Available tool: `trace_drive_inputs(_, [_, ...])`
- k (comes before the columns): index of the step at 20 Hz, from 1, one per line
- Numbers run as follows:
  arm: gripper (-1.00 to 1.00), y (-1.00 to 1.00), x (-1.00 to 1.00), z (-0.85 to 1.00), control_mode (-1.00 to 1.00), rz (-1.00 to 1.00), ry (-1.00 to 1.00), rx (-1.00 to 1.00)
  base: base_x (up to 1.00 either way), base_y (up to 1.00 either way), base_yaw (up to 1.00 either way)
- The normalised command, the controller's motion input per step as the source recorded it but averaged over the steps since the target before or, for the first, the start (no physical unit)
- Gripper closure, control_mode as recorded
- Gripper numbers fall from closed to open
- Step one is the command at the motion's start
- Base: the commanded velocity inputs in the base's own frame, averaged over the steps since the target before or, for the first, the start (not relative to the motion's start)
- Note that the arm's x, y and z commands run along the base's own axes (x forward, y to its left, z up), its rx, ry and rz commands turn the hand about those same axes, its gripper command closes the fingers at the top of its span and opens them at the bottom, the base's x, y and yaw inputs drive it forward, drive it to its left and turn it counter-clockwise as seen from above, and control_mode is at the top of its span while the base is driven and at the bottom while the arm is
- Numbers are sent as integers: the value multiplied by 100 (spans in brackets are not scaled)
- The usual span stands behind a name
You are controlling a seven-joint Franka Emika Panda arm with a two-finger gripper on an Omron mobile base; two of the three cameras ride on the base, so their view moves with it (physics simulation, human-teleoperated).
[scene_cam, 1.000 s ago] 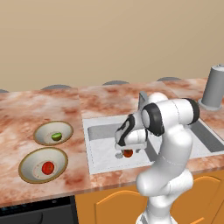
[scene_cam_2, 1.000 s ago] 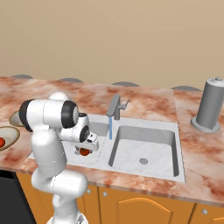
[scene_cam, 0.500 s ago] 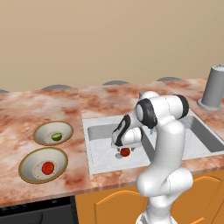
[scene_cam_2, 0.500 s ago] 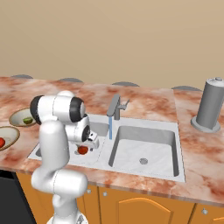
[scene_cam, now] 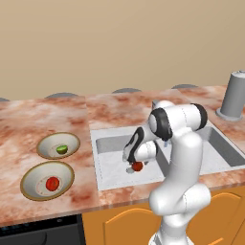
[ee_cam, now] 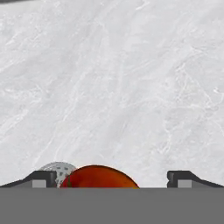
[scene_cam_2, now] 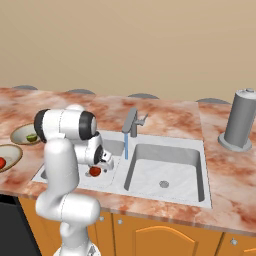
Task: Pick the tomatos from the sink and place them in one bowl. Place the kiwi in the other bowl. Then turn off the sink faucet.
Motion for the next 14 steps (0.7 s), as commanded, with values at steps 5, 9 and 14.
trace_drive_inputs(5, [-100,0,-53,-6,-100,-3,-10,0,0,0,0])
trace_drive_inputs(9, [-100,0,-28,-7,-100,-2,-7,0,0,0,0])
trace_drive_inputs(14, [100,4,-5,-17,-100,-1,-3,0,0,0,0])
